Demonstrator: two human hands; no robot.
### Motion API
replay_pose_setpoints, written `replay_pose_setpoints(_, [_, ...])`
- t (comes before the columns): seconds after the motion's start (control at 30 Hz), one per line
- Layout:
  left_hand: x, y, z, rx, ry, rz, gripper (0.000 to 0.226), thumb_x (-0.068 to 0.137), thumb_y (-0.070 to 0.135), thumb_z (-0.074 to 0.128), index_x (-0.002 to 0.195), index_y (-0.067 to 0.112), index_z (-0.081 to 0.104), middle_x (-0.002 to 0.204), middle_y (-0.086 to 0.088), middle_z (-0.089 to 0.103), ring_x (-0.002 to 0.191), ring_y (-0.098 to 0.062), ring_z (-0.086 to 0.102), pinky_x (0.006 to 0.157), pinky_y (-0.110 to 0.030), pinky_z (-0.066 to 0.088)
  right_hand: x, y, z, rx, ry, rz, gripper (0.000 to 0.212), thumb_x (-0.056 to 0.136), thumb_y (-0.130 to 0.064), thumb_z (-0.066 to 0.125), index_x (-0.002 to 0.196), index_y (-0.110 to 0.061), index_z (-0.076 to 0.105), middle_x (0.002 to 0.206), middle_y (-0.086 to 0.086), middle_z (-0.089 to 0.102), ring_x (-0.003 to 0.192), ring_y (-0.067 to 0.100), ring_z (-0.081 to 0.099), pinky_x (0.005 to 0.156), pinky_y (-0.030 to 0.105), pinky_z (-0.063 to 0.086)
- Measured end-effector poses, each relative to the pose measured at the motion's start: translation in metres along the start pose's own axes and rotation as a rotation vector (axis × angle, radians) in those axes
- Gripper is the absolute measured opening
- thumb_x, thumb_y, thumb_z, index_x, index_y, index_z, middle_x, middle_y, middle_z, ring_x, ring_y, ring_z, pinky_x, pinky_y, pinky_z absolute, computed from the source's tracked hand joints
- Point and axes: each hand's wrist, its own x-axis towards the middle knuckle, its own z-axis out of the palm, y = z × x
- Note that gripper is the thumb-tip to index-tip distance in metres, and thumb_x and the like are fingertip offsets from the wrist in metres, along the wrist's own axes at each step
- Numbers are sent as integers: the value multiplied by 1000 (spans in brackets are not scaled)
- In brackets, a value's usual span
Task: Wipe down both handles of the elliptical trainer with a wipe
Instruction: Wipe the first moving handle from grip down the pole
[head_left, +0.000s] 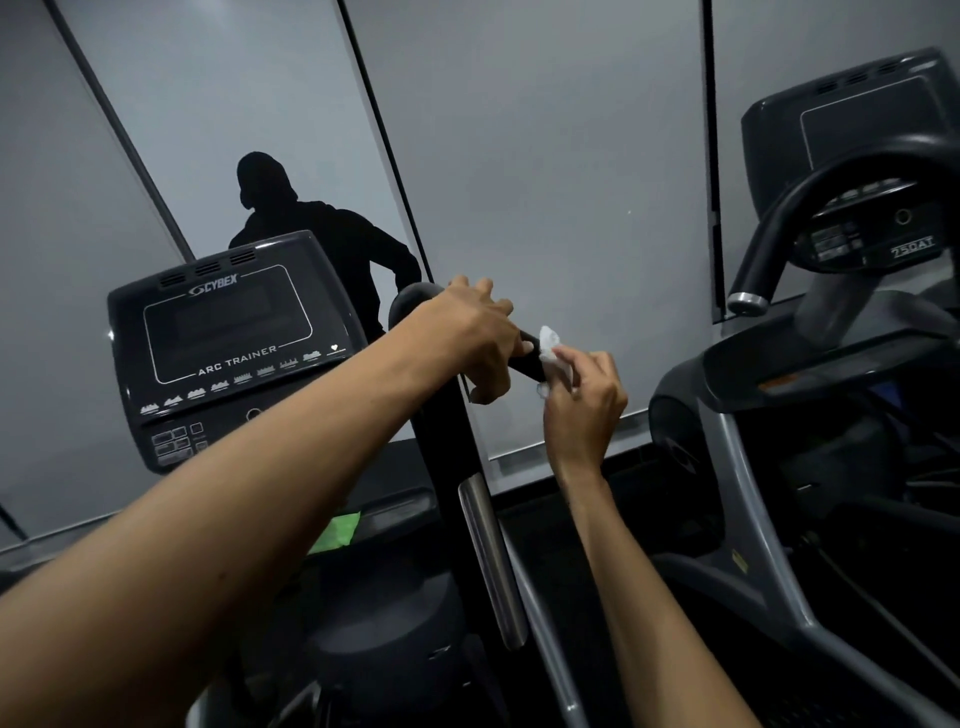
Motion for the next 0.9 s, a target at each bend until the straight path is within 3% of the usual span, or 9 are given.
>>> replay_pose_setpoints(0.1, [0, 0, 2, 10, 30, 8, 72, 87, 45, 63, 153, 44, 33, 121, -3, 45, 100, -23, 31, 84, -35, 30, 15, 4, -3, 44, 42, 121, 10, 91, -16, 75, 93, -7, 77, 87, 1, 59, 70, 3, 52, 66, 21, 46])
replay_pose_setpoints(0.17, [-1, 0, 3, -15, 49, 11, 66, 87, 43, 62, 149, 44, 39, 110, -1, 41, 98, -23, 31, 82, -35, 30, 16, -1, 4, 51, 47, 123, 10, 91, -16, 74, 91, -7, 77, 87, 1, 59, 71, 12, 54, 69, 30, 49])
replay_pose_setpoints(0.23, [-2, -2, 4, -71, 101, 25, 56, 89, 37, 57, 144, 41, 48, 100, 1, 41, 95, -23, 35, 80, -36, 30, 1, -6, 10, 93, 40, 79, 10, 94, -17, 73, 93, -9, 78, 86, 0, 58, 67, 10, 59, 62, 30, 56])
replay_pose_setpoints(0.3, [-6, -6, 2, -233, 167, 88, 52, 89, 30, 56, 141, 39, 53, 98, 3, 45, 98, -24, 48, 80, -35, 34, -10, -2, 8, 158, 70, 112, 6, 92, -12, 75, 93, -7, 79, 85, 1, 59, 65, 10, 62, 58, 27, 59])
replay_pose_setpoints(0.4, [-24, -15, -8, -622, 258, 181, 57, 92, 29, 63, 147, 37, 49, 121, 2, 54, 111, -17, 55, 90, -32, 42, 8, 6, 11, 235, 192, 330, 5, 86, -7, 73, 83, -9, 77, 83, -3, 69, 66, 16, 63, 66, 35, 57])
replay_pose_setpoints(0.47, [-39, -26, -12, -660, 318, 161, 57, 94, 34, 64, 148, 37, 47, 130, 3, 54, 118, -17, 54, 99, -35, 43, 17, 8, 16, 376, 231, 483, 19, 87, -6, 70, 71, -15, 73, 76, -7, 75, 57, 10, 62, 61, 30, 53])
replay_pose_setpoints(0.6, [-55, -45, 5, -715, 267, 92, 57, 90, 41, 69, 144, 34, 52, 123, 7, 66, 117, -17, 59, 106, -39, 42, -16, 11, 13, 333, 150, 533, 35, 93, -11, 66, 60, -22, 64, 50, -17, 55, 54, 0, 48, 61, 24, 46])
replay_pose_setpoints(0.77, [-44, -30, 25, -611, 390, 56, 64, 72, 57, 51, 134, 43, 58, 109, 23, 70, 101, -2, 60, 107, -41, 27, 10, 13, 18, 594, 137, 779, 34, 97, -8, 66, 69, -25, 71, 70, -11, 69, 73, 8, 63, 64, 14, 51])
replay_pose_setpoints(0.9, [-41, -25, 29, -675, 499, 2, 57, 72, 55, 52, 126, 44, 63, 98, 28, 70, 96, 3, 58, 97, -33, 26, -17, 14, 16, 479, 59, 742, 30, 101, -18, 61, 74, -16, 74, 69, -8, 70, 69, 10, 62, 66, 23, 53])
